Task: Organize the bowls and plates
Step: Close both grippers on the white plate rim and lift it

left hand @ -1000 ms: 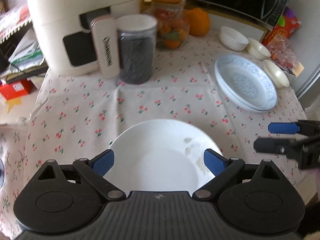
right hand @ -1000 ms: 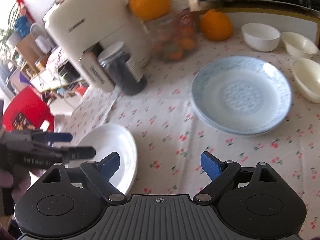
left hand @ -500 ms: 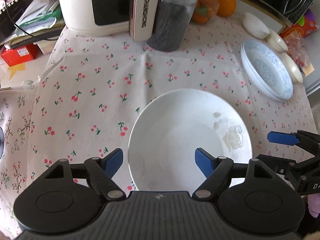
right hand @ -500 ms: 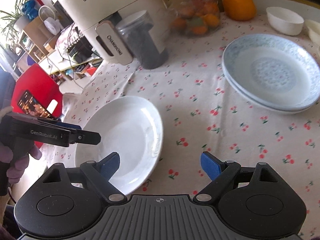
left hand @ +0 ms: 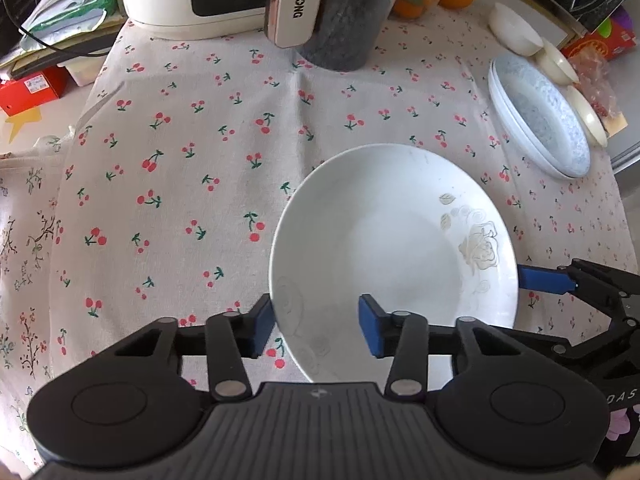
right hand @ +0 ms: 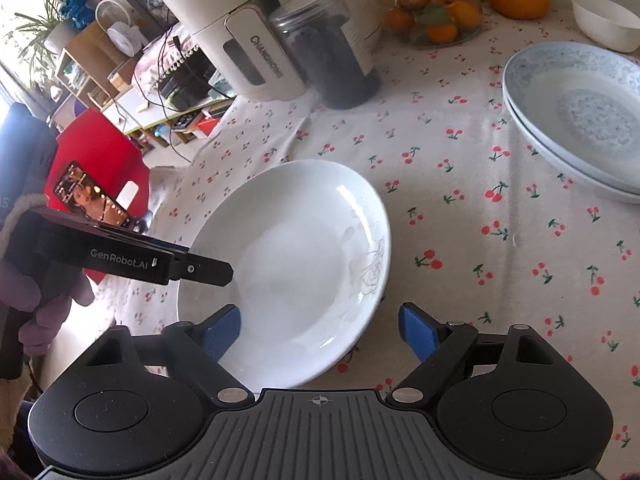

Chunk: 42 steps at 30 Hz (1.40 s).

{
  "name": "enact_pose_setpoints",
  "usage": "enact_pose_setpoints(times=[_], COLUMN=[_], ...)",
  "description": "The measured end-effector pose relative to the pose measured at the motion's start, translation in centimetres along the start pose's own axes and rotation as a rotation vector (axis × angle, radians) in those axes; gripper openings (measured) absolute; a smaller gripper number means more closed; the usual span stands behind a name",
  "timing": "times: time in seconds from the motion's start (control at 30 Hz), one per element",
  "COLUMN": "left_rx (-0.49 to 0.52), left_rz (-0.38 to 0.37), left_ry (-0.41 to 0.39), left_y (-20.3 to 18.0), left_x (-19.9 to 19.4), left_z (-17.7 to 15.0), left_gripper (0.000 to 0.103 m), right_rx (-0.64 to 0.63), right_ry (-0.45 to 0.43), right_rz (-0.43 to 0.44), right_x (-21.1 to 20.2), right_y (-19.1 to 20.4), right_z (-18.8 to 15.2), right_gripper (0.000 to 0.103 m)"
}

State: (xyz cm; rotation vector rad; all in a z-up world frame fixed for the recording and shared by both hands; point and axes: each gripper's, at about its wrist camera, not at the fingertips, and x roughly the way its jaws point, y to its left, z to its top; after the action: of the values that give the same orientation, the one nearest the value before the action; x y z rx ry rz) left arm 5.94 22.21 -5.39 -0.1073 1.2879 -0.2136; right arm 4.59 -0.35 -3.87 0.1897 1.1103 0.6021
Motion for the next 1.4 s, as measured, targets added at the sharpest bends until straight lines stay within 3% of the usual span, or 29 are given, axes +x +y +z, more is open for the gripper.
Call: enact_pose_setpoints(times=[0.27,0.43,0.8,1.4], left_rx=[-0.011,-0.014,-0.03,-0.042], left_rz=[0.016,0.023,0.011,-0.059], left_ry=[-0.008,-0.017,-0.104,-0.219], left_y=[0.3,0.3,0.0,-2.0], left_x=[-0.4,-0.5,-1.2,-2.7], left_z=[-0.1,-0.1,0.4,2.3], left_gripper=[0.031,0.027,0.021,0.021], right_rx=[0.01,0.016,0.011,0.071], right_ry=[-0.002,-0.012,-0.076,-0.172], right_rz=[-0.04,-0.065,-0.075,-0.076], right_x=[0.4,0.2,-1.3,-4.4], right_y=[-0.1,-0.8,-1.1,-3.3], right_z=[-0.4,-0.3,0.6,3.2], right_gripper=[0.04,0.025,0.023,0.023])
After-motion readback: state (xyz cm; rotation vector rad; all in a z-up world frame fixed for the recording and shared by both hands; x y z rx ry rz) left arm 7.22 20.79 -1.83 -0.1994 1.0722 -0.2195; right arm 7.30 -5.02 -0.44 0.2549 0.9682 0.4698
